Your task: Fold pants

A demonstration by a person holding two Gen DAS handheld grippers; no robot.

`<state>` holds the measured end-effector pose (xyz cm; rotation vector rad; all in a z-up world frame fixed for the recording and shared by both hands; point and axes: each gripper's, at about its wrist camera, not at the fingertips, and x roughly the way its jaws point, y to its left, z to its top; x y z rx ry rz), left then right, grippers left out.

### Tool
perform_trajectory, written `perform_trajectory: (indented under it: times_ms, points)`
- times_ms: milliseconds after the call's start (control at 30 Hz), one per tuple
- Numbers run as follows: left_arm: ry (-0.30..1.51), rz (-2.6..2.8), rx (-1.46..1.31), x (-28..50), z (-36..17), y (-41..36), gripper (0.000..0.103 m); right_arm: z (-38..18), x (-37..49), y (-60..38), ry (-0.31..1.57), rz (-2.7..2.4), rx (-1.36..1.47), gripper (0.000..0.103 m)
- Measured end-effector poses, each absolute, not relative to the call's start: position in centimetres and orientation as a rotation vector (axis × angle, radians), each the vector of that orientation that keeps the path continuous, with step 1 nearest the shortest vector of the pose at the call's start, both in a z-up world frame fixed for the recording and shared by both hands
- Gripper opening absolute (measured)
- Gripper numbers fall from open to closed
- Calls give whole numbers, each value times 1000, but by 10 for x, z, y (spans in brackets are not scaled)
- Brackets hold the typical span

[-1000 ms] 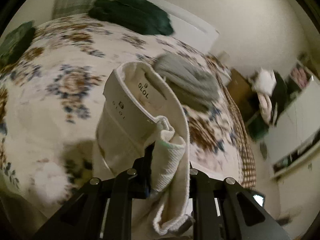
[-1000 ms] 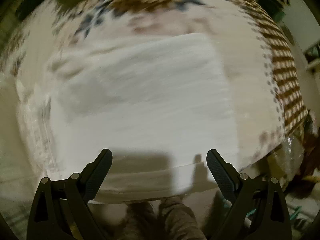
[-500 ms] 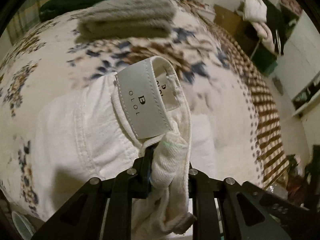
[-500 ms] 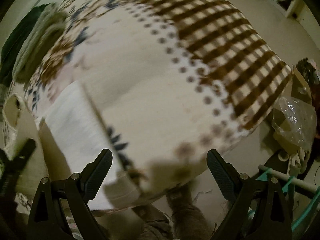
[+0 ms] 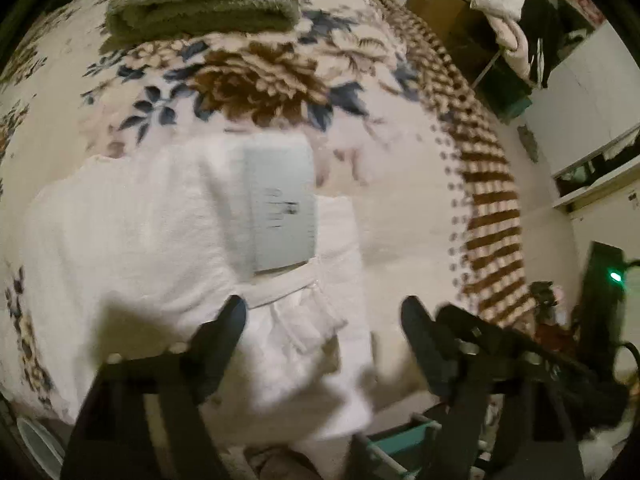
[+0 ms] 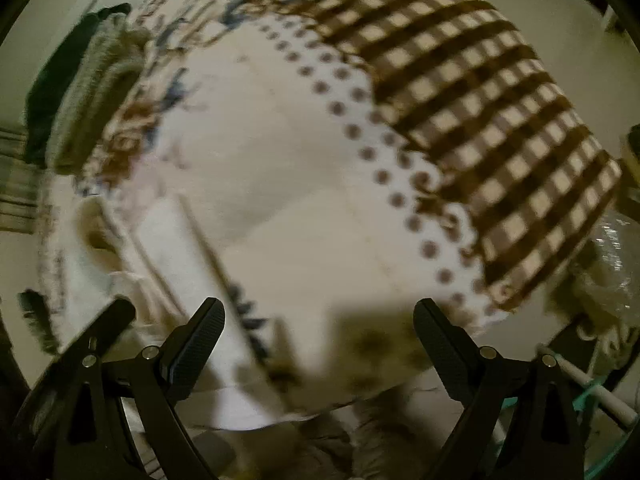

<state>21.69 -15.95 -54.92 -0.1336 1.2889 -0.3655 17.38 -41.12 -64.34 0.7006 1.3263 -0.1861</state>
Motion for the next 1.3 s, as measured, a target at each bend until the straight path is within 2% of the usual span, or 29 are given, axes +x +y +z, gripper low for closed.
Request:
perform_trajectory:
  times_ms: [167,300,467,500,567,600,667,767,933,1100,1300]
  points:
    - [1276,-164,-163,216,-521,-109,81,-629,208,-388,1298,18,763,97]
    - [1299,30,-127,223,-537,-58,81,-633,247,-343,1323,155,687,97]
    - [1318,149,-97,233,-561,-16,81,-665,280,-293,1421,266,605,96]
    - [1320,159,-87,233,-564,-10,81,-668,284,-285,1433,269,586,94]
    - [1318,162,-84,235,-567,-6,81,-670,283,-270,1433,252,530,76]
    - [1317,166,-79,236,-568,-5,81,-670,281,-266,1424,237,501,71]
    - [1322,162,-82,236,-571,-4,81,-668,272,-259,1398,180,423,38]
    - [1326,160,-95,235,-571,-4,81,-660,262,-259,1357,145,414,29]
    - [1315,145,-132,231,-562,-2,81,-625,243,-264,1311,83,381,25]
    - [1278,127,-229,225,-542,9,81,-593,207,-311,1277,-46,402,25]
    - [1293,108,-283,230,-555,9,81,-613,177,-379,1332,-209,496,25]
